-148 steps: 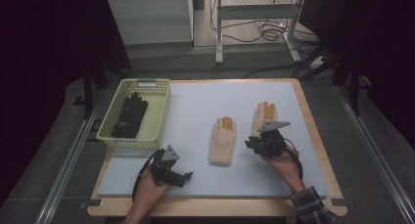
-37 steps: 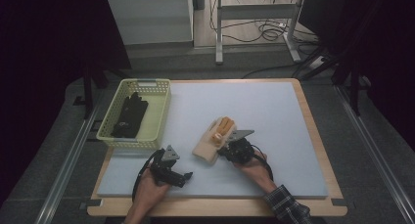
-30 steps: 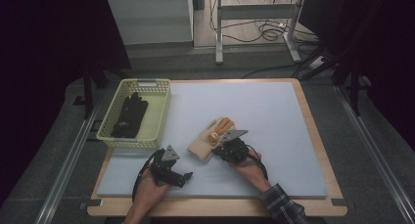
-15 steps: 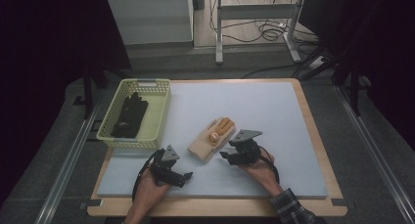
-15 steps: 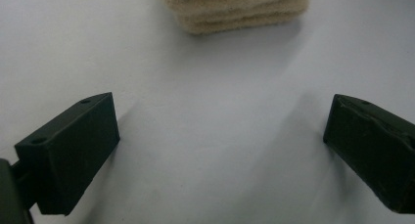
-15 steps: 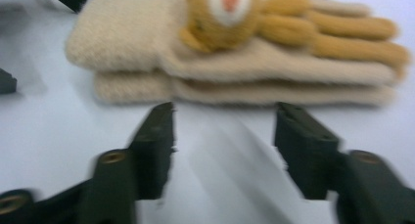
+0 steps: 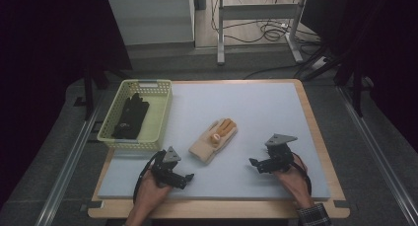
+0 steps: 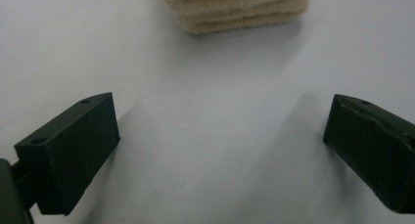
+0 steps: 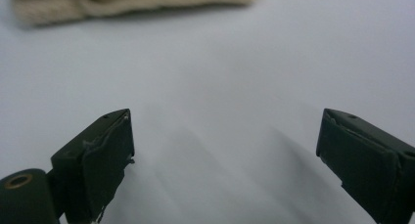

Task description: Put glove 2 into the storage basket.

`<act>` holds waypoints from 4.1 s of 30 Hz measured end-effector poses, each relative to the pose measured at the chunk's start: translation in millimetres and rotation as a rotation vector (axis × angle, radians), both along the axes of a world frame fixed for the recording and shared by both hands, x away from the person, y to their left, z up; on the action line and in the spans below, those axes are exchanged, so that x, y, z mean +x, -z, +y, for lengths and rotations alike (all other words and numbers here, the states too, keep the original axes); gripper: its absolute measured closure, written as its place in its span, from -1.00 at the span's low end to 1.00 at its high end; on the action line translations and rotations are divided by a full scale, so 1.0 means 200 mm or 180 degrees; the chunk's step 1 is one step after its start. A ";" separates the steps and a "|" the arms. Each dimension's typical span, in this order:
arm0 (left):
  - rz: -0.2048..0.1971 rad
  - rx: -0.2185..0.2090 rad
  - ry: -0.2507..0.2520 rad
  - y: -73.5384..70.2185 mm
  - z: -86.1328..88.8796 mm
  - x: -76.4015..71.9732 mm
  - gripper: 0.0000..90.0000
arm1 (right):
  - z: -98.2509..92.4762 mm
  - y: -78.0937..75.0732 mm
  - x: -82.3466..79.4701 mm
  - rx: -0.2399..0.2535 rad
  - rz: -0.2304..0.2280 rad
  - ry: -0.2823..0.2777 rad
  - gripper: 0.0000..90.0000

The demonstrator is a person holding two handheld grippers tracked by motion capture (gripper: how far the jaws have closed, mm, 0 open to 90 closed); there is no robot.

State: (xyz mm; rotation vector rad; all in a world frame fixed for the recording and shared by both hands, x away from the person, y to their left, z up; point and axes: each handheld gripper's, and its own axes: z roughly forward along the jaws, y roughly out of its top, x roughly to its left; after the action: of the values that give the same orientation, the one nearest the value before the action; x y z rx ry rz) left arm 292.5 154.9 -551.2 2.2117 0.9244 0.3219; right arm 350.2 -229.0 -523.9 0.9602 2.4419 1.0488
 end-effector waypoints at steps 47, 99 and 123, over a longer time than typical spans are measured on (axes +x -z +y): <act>0.0002 0.0062 -0.0013 -0.16 -0.13 0.13 -0.97 | -0.08 0.05 0.00 -0.0144 0.0000 0.0197 -0.88; 0.0438 0.0378 0.0087 -0.35 -0.49 0.58 0.31 | -0.08 0.05 0.00 -0.0144 -0.0003 0.0198 -0.88; 0.0199 0.0472 -0.1056 -0.82 0.18 0.72 0.29 | -0.08 0.05 0.00 -0.0137 -0.0006 0.0195 -0.88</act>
State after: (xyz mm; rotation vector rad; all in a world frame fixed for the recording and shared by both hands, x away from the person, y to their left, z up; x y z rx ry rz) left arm 437.3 190.3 -387.4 2.2069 1.3438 0.4905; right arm 350.1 -244.9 -533.7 1.0128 2.4072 0.9723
